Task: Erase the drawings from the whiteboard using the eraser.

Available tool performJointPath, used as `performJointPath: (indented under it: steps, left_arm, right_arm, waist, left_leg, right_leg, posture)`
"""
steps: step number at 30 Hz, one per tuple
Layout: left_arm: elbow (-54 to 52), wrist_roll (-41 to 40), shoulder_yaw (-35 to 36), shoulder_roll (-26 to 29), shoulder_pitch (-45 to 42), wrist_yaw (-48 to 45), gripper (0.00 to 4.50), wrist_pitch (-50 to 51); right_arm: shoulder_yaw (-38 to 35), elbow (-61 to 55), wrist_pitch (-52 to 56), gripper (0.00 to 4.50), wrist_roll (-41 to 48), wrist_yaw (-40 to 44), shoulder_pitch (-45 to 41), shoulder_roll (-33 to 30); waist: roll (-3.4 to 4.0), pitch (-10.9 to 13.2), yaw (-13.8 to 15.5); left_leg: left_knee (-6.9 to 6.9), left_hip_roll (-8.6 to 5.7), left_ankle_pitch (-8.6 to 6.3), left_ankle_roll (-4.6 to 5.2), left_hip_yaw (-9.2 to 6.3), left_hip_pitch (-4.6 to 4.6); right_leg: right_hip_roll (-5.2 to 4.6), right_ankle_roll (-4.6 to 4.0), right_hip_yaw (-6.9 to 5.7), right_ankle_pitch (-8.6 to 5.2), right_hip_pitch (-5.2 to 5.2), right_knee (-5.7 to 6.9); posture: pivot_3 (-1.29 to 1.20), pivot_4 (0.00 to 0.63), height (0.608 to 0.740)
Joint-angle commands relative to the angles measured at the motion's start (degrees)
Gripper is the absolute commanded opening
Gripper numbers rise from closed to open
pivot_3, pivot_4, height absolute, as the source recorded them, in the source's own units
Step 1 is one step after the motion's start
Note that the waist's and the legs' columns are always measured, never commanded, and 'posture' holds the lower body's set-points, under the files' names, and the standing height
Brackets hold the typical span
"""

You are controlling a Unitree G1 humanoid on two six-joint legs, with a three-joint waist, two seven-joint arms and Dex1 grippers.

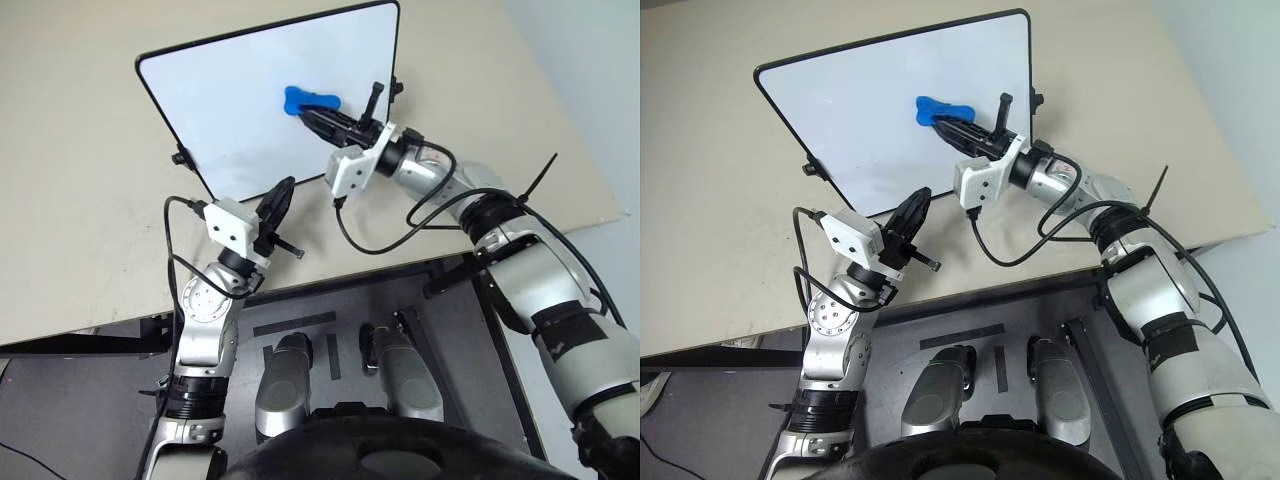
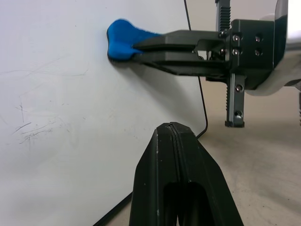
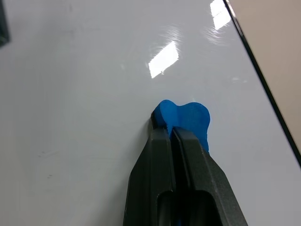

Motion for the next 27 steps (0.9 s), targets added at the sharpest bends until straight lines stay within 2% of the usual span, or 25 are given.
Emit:
performJointPath:
  steps: [1, 4, 7, 12, 18, 22, 25, 27]
  left_arm:
    - [-0.9, 0.1, -0.1, -0.3, -0.2, 0.1, 0.00, -1.3]
    - [-1.2, 0.0, 0.0, -0.2, -0.2, 0.1, 0.00, -1.2]
    - [-1.3, -0.5, 0.6, 0.3, -0.1, -0.2, 0.00, -1.0]
    - [-2.0, -0.9, 0.5, 1.0, 0.5, -0.8, 0.00, -0.1]
    - [-2.2, -1.9, 1.4, 2.6, 0.5, -2.0, 0.00, 0.9]
    - [-1.4, -3.0, 2.5, 4.3, -0.2, -3.4, 0.00, 1.2]
    - [-1.1, -3.2, 2.6, 4.8, -1.2, -3.9, 0.00, 1.8]
    - [-1.2, -3.4, 2.9, 5.3, -1.7, -4.4, 0.00, 2.3]
  right_arm:
    - [-1.4, -2.2, 0.6, 0.03, 1.2, -0.9, -0.7, -0.7]
    - [-2.3, -4.5, -1.0, 0.03, 5.7, 5.2, 2.3, -1.6]
    - [-4.3, -12.3, 0.5, 0.03, 17.8, 17.9, 8.6, -3.8]
    - [-6.2, -37.3, 15.4, 0.03, 36.3, 38.2, 24.2, -12.9]
    - [-10.5, -57.1, 32.5, 0.03, 43.1, 47.1, 41.7, -23.1]
    - [-11.4, -61.9, 38.6, 0.03, 42.5, 48.1, 48.2, -23.9]
    - [-11.8, -62.7, 41.7, 0.76, 41.8, 48.0, 49.2, -22.3]
    - [-11.8, -63.4, 42.8, 1.45, 41.5, 47.9, 48.7, -21.3]
  waist:
    - [0.00, 0.0, 0.0]
    - [0.00, 0.0, 0.0]
    - [-0.02, 0.0, 0.3]
    - [-0.05, 0.0, 0.7]
    - [-0.13, -0.1, 0.6]
    - [-0.13, -0.1, 0.5]
    - [-0.13, -0.1, 0.1]
    - [-0.12, -0.1, 0.1]
  left_leg:
    - [0.00, 0.00, 0.00, 0.00, 0.00, 0.00]
    - [0.00, 0.00, 0.01, 0.02, 0.00, -0.02]
    - [0.01, 0.00, 0.02, 0.02, 0.02, -0.05]
    - [0.13, 0.00, 0.04, 0.03, 0.11, -0.40]
    - [0.13, -0.01, -0.29, 0.08, 0.16, -0.41]
    - [0.13, 0.00, -0.24, 0.07, 0.14, -0.30]
    - [0.16, -0.01, -0.07, 0.16, 0.16, -0.18]
    - [0.20, -0.02, 0.03, 0.25, 0.15, 0.08]
  right_leg:
    - [0.00, 0.00, 0.00, 0.00, 0.00, -0.01]
    - [0.01, 0.03, 0.00, -0.02, 0.00, -0.05]
    - [0.01, 0.13, -0.01, -0.10, 0.04, -0.12]
    - [0.03, 0.32, -0.05, -0.24, 0.04, -0.53]
    - [0.04, 0.46, -0.05, -0.26, 0.21, -0.94]
    - [0.07, 0.53, -0.03, -0.27, 0.27, -0.88]
    - [0.11, 0.60, 0.08, -0.14, 0.35, -0.89]
    - [0.12, 0.68, 0.09, -0.02, 0.66, -0.94]
  posture:
    - [0.00, 0.150, 0.740]
    - [0.00, 0.150, 0.740]
    - [0.00, 0.150, 0.740]
    - [0.00, 0.150, 0.740]
    - [0.00, 0.150, 0.740]
    - [0.00, 0.150, 0.740]
    - [0.00, 0.150, 0.740]
    - [0.00, 0.150, 0.740]
